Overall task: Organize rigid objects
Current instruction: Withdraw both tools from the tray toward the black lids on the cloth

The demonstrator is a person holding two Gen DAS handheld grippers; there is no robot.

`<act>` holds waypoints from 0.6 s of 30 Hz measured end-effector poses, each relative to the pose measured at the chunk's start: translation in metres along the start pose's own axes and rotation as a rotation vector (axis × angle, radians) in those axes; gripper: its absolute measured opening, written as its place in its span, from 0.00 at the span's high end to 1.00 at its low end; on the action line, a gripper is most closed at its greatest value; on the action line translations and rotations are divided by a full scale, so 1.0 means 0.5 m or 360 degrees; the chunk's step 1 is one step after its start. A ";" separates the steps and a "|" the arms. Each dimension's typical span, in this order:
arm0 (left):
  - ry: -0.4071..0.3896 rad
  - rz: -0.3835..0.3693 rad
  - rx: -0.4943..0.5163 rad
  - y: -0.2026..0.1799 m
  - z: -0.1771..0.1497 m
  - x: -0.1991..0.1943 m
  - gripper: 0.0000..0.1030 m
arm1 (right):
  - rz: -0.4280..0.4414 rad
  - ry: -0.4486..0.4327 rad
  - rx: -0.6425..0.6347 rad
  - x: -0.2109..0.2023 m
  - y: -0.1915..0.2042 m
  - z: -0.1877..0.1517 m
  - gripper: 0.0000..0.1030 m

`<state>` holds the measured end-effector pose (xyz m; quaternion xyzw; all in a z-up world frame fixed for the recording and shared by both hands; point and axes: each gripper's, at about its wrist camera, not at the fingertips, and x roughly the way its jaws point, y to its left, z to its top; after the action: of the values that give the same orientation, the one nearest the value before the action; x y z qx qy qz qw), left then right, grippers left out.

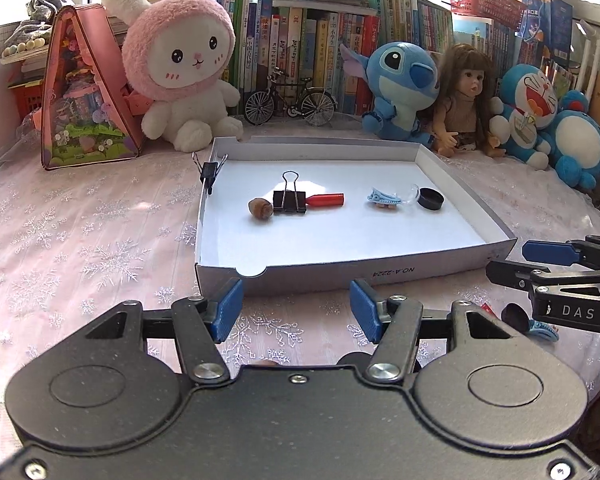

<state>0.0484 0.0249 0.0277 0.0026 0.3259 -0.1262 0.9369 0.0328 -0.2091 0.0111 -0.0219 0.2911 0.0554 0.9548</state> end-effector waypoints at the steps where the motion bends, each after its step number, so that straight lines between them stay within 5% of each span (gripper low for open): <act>1: 0.0006 0.0001 0.0004 -0.001 -0.007 -0.003 0.44 | -0.0012 -0.0009 -0.0008 -0.005 0.000 -0.008 0.31; 8: 0.0061 -0.0025 0.0043 -0.004 -0.055 -0.038 0.53 | -0.0035 -0.0013 -0.0007 -0.038 0.000 -0.051 0.37; 13: 0.0106 -0.0056 0.0041 -0.002 -0.075 -0.059 0.59 | -0.0128 -0.0003 0.0036 -0.054 -0.006 -0.070 0.56; 18: 0.0128 -0.0084 0.0089 -0.014 -0.091 -0.072 0.62 | -0.0133 -0.0020 0.0033 -0.079 -0.003 -0.083 0.58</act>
<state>-0.0081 0.0306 0.0146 0.0254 0.3596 -0.1598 0.9190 -0.0224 -0.2174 -0.0013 -0.0239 0.2844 0.0127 0.9583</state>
